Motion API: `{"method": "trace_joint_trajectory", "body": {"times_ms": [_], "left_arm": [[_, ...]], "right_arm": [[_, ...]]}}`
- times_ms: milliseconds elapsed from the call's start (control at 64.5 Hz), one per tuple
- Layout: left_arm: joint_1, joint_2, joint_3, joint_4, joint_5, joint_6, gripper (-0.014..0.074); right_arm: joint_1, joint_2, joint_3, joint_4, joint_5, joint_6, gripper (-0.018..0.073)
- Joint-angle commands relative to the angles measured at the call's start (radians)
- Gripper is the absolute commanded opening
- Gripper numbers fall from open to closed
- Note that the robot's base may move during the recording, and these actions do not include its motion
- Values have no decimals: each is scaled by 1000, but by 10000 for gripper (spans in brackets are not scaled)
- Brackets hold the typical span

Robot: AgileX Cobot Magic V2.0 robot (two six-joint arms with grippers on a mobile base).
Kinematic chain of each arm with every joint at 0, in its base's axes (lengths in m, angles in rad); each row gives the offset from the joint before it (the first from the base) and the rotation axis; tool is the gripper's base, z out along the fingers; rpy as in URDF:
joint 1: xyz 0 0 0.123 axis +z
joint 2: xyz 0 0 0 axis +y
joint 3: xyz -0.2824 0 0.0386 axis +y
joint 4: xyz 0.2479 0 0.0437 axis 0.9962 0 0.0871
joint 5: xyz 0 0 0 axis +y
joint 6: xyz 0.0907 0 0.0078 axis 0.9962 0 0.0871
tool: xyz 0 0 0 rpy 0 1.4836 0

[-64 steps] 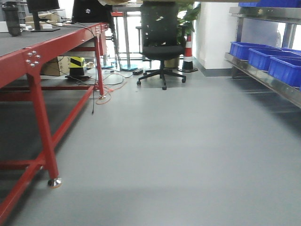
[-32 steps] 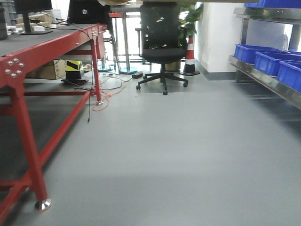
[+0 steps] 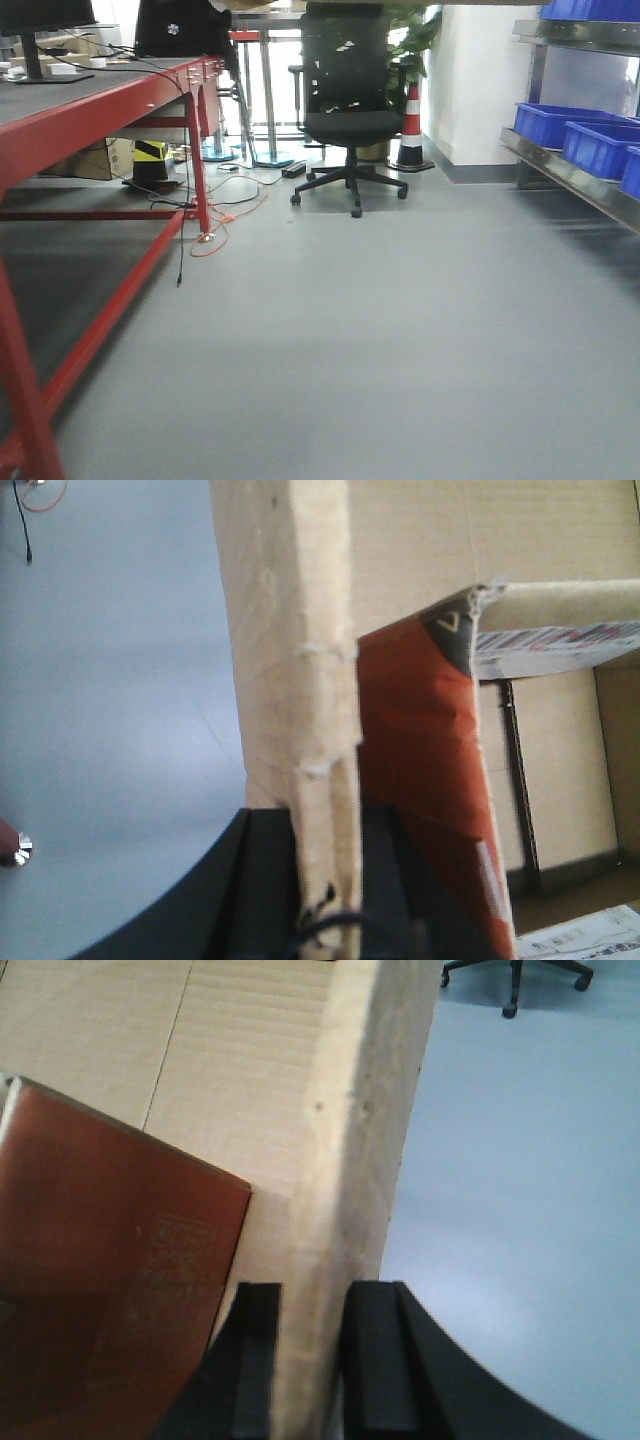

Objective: Stack two boxes on right shelf middle
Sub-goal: 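Hold the boxes with both grippers while driving away from the table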

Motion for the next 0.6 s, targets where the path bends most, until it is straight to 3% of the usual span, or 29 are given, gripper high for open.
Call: {"method": "trace_joint_trajectory", "body": {"times_ms": [0, 589], "left_arm": [[9, -13, -11, 23, -46, 0, -111], [9, -13, -11, 23, -46, 0, -111]], "right_arm": [[-11, -13, -15, -20, -42, -11, -153], [-11, -13, -15, -20, -42, -11, -153]]}}
